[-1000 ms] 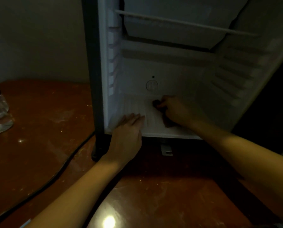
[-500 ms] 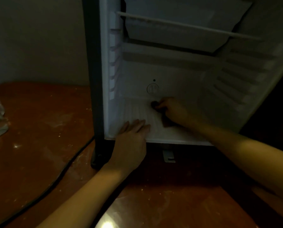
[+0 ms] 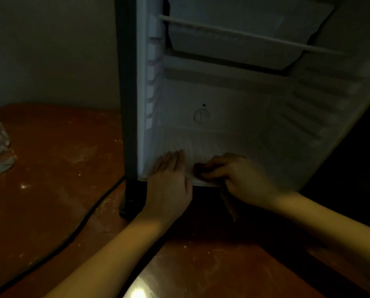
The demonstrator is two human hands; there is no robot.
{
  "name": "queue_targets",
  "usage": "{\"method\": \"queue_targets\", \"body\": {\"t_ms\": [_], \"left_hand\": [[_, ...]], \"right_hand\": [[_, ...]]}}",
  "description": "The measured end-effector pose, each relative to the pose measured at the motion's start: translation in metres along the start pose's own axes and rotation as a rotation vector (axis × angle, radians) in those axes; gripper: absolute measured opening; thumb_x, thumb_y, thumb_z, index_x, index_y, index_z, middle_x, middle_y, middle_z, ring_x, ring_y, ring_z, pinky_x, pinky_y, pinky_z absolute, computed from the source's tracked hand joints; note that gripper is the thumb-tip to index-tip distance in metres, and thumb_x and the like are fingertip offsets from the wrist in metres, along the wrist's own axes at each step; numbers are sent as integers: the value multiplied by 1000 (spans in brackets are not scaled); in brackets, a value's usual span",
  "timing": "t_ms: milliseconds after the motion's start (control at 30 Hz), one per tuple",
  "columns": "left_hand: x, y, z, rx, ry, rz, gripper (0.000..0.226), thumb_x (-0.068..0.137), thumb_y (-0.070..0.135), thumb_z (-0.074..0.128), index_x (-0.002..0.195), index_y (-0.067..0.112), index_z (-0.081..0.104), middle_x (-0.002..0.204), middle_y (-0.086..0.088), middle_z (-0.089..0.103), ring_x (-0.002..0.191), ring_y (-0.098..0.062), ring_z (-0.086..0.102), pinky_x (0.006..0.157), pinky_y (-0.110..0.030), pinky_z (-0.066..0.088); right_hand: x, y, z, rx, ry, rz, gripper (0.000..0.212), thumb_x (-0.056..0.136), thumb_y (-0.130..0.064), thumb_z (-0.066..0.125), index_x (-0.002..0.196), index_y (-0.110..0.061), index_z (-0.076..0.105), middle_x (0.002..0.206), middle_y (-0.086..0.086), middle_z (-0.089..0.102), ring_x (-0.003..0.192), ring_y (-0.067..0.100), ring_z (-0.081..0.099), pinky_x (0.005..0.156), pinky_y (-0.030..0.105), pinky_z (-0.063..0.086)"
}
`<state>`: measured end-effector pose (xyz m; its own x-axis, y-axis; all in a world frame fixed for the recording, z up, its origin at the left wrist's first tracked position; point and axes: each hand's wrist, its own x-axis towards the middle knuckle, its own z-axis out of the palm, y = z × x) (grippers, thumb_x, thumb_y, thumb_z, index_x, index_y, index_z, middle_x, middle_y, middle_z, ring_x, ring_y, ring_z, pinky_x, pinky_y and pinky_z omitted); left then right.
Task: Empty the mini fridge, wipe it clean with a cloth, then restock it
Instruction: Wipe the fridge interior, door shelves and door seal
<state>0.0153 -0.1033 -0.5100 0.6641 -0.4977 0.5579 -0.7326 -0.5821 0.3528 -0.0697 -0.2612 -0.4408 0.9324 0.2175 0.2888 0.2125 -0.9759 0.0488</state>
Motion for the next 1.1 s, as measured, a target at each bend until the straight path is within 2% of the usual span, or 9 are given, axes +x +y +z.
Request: {"method": "queue_targets", "body": {"t_ms": [100,200,367,467,567,667,833,933,1100], "left_hand": [[1,-1,-1,-25,0,2,61,86,26,27,132,-5,52,129,-21,59,120,-33,57,108,-43,38],[2,-4,-2,-39,0,-1,61,85,26,29,132,-6,52,129,-23,59,120,-34,57,106,-45,43],[3,-5,-1,-8,4,-3,63,84,28,30,131,-6,53,127,-23,60,119,-34,58,108,-43,34],[3,-5,-1,23,-27,5,66,85,31,25,132,-6,52,130,-23,57,123,-34,55,111,-45,34],[1,-3,-2,11,-34,31,63,87,29,23,134,-3,51,134,-20,55,127,-32,52,112,-50,34],[2,-3,-4,41,-5,39,60,87,27,26,133,-2,53,133,-19,57,126,-33,52,112,-53,31],[4,-6,-3,101,-5,-5,66,83,33,28,132,-5,52,132,-21,57,125,-33,54,114,-46,21],[5,-8,-3,103,-11,-60,76,81,37,21,137,-8,45,139,-24,49,132,-35,45,115,-37,13],[4,-6,-3,133,-11,-63,78,81,40,21,136,-10,45,138,-26,50,132,-35,46,115,-37,12]], "right_hand": [[53,13,13,-111,-49,91,41,95,-8,46,126,-27,65,131,-5,59,115,22,53,80,24,35],[89,25,25,-299,-34,156,41,100,-36,33,120,-22,66,121,1,64,110,25,57,77,31,44],[40,-6,14,-277,-69,84,47,92,-12,47,136,-29,54,131,-2,56,110,27,51,73,31,46],[6,-28,0,-256,-111,20,51,97,-16,44,144,-37,41,145,-10,43,122,24,43,76,28,41],[13,-18,-2,-228,-72,98,51,97,-12,41,139,-40,48,139,-10,48,119,22,47,77,28,42],[56,29,15,-308,-105,143,42,98,-17,46,137,-31,53,130,-1,55,113,26,54,75,28,41],[99,61,32,-149,-90,314,26,99,-17,49,118,-5,64,119,13,62,105,30,61,82,26,46],[57,29,25,-42,0,183,39,94,0,47,126,-13,65,128,6,61,112,26,56,83,16,33],[6,-6,15,20,116,-114,57,75,0,38,115,-21,72,117,2,69,90,28,64,75,25,41]]}}
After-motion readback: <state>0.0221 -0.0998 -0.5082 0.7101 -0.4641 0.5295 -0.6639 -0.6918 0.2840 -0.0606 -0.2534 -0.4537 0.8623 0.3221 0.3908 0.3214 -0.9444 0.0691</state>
